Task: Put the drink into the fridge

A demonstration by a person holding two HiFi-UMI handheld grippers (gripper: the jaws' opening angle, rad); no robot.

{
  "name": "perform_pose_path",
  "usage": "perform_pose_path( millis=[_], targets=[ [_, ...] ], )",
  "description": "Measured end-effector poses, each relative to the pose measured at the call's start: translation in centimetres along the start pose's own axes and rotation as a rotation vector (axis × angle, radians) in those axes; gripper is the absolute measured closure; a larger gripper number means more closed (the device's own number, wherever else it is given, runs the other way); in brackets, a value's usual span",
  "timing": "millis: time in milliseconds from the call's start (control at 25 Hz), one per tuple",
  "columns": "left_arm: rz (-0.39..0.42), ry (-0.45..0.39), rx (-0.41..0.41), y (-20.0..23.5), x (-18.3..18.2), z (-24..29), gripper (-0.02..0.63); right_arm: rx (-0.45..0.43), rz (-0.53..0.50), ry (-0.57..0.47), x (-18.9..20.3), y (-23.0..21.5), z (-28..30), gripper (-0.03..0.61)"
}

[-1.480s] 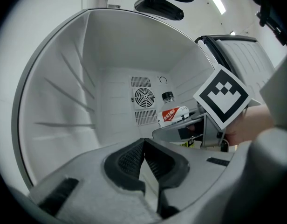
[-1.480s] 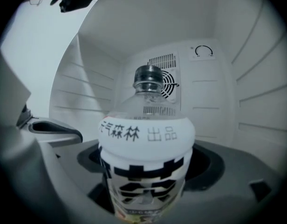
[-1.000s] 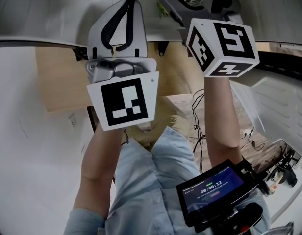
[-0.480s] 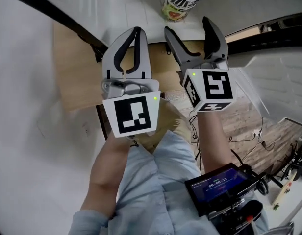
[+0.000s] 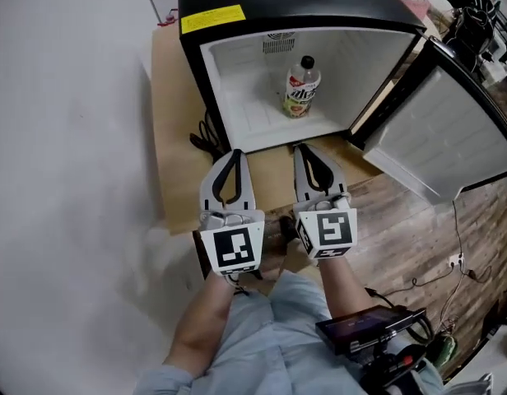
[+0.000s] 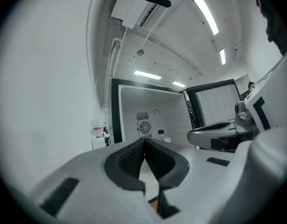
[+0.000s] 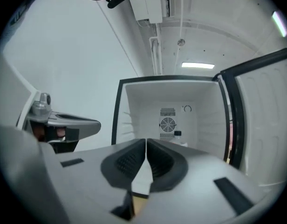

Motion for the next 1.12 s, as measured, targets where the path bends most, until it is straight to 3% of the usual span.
perform_pose_path(
  millis=[200, 440, 880, 1120],
  targets=[
    [0.072, -0.001, 0.037, 0.6, -3.0, -4.4, 0.604, 0.022, 0.005, -0.021, -3.9, 2.5, -3.7, 0.565],
    [0.049, -0.033, 0.035, 0.4, -6.5, -6.3, 0.604, 0.02, -0.032, -0.062, -7.6, 3.1, -6.3, 0.572],
    [0.031, -0.067, -0.02, -1.6, -9.7, -5.6, 0.604, -0.034, -0.083, -0.082, -9.9, 0.7, -7.1, 0.574],
    [0.039, -0.078, -0.036, -2.7, -9.4, -5.5, 0.604, -0.06, -0.096, -0.099, -9.9, -0.2, -7.0, 0.574]
  ],
)
Point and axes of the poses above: the fingertips, and each gripper's own axes: z forward along the fingers, y to its left, x out of its underside, the point moved 9 cm from there along -z, backward along the fingers, and after that the axes turned 13 degrees about x, right-handed, at the moved point
